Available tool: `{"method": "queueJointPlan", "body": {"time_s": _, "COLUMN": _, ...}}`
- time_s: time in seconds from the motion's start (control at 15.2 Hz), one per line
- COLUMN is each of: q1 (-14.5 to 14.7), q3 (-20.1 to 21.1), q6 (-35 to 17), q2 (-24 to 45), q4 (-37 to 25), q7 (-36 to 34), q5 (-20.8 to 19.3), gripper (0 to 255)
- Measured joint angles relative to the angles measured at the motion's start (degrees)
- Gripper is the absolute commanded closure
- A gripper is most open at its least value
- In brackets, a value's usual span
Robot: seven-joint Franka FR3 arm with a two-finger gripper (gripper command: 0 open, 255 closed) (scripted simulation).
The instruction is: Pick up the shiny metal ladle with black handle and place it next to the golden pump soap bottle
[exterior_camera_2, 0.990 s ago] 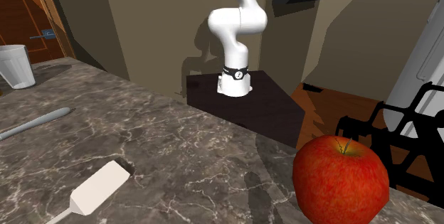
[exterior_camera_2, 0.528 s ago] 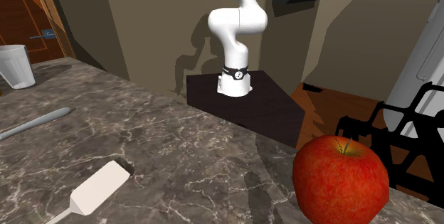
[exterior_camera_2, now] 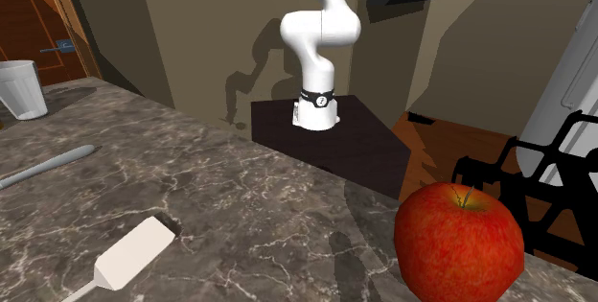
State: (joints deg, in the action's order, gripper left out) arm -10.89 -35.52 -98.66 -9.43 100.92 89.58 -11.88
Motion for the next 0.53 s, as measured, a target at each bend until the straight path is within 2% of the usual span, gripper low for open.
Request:
{"method": "queueJointPlan", "body": {"time_s": 0.2, "q1": -1.6, "q3": -2.7, "q6": -1.4, "q2": 0.4, "q4": 0.4, "q7": 4.2, "q5": 0.3, "gripper": 255}}
{"method": "queueJointPlan", "body": {"time_s": 0.53, "q1": -4.4, "q3": -8.0, "q6": -1.5, "q2": 3.4, "q4": -3.0, "q7": 12.6, "q5": 2.7, "gripper": 255}}
